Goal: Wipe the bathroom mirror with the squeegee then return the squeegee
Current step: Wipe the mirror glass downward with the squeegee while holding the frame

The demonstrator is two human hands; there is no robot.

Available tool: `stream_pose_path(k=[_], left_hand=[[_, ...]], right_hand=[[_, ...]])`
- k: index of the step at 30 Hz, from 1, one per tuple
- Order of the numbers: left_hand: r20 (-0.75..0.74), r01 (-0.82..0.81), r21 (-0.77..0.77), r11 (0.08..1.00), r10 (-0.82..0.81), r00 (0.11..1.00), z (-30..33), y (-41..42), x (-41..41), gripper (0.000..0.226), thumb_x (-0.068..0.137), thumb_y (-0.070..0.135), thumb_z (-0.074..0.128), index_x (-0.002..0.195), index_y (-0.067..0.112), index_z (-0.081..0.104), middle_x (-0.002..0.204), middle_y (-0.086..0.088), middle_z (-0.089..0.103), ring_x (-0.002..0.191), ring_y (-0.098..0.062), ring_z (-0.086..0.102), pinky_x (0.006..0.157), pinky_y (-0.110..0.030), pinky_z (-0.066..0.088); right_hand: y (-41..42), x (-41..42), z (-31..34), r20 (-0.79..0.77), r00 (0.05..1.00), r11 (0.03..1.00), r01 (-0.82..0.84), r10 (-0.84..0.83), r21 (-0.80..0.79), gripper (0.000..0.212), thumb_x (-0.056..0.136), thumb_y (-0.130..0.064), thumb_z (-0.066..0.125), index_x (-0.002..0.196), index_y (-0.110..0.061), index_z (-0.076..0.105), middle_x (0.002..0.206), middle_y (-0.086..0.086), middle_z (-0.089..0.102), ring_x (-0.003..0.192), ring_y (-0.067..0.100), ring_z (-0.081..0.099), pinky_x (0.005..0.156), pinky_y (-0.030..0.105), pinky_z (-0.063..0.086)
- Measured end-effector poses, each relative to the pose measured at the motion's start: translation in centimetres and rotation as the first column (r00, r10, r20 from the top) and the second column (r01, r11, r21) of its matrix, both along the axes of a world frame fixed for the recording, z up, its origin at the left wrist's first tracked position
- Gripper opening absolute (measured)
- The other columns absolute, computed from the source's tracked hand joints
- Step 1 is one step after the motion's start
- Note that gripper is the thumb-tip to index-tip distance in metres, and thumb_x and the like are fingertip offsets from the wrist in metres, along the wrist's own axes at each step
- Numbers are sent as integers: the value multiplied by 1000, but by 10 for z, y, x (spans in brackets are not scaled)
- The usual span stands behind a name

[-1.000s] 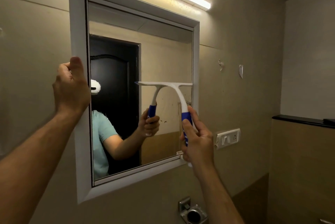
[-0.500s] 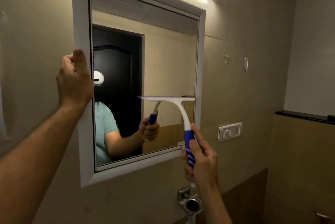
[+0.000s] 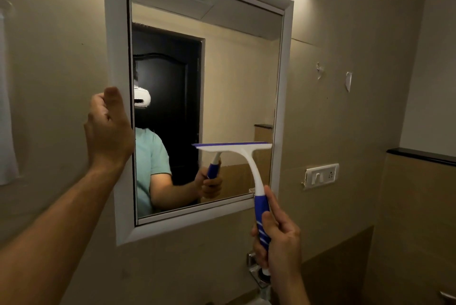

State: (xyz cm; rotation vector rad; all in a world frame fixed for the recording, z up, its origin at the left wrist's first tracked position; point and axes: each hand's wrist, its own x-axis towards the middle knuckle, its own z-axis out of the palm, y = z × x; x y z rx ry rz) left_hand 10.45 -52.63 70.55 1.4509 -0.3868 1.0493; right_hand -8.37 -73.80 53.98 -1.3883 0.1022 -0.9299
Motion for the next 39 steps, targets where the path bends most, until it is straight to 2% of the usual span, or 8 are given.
stream_pose_path(k=[5,13,16,19,27,32,35,39], left_hand=[[3,6,22,1000,-6,1000,-1,0,-2,38,99,53,20,73,30,35,66,9,41,57,-4,33,49,-25,17],[-4,16,24,1000,-16,1000,-2,0,-2,35,101,50,21,73,34,35,70,18,39,60,-2,37,55,-20,19],[3,15,26,1000,-15,1000,-3,1,-2,34,100,51,20,73,37,35,70,19,38,61,23,42,55,-18,19],[-8,14,18,1000,-13,1000,-4,0,2,36,98,55,19,72,36,35,69,16,39,61,-3,38,58,-19,20],[-18,17,2,1000,-17,1000,-4,0,5,36,96,57,20,72,36,36,74,4,47,66,-1,35,58,-19,21],[-30,7,-5,1000,-7,1000,-5,1,8,43,96,59,19,82,25,41,79,0,50,71,-14,40,60,-23,22],[-24,24,1,1000,-24,999,-5,1,8,42,96,59,18,72,29,36,66,8,42,62,-7,36,56,-23,20],[-45,2,0,1000,-2,999,-4,1,8,42,95,61,18,71,31,35,72,2,46,68,-12,39,59,-24,22]], right_hand=[[5,-1,19,44,999,1000,-5,6,-4,38,81,-51,50,117,-59,61,71,3,68,43,12,45,37,24,38],[24,13,43,38,999,1000,7,-6,-27,36,78,-53,52,111,-64,62,82,6,68,46,4,51,38,20,39],[25,4,8,-20,1000,999,18,-17,36,36,77,-52,53,110,-63,62,75,4,68,46,7,52,38,21,40],[21,-6,-9,-66,997,998,35,-32,50,34,79,-50,53,107,-66,61,68,2,68,44,10,50,37,23,39],[4,8,32,37,995,995,93,-91,-46,42,81,-54,50,122,-56,59,78,0,70,46,6,51,38,21,39],[3,3,-8,2,996,996,92,-92,13,38,83,-49,50,118,-56,62,74,2,70,44,12,49,37,24,41],[3,-5,-27,-37,995,994,98,-96,50,36,83,-45,52,114,-57,63,72,5,70,43,13,49,36,23,41],[-1,-7,-5,1,994,994,105,-105,1,36,84,-46,50,116,-57,63,73,3,70,44,10,48,37,21,40]])
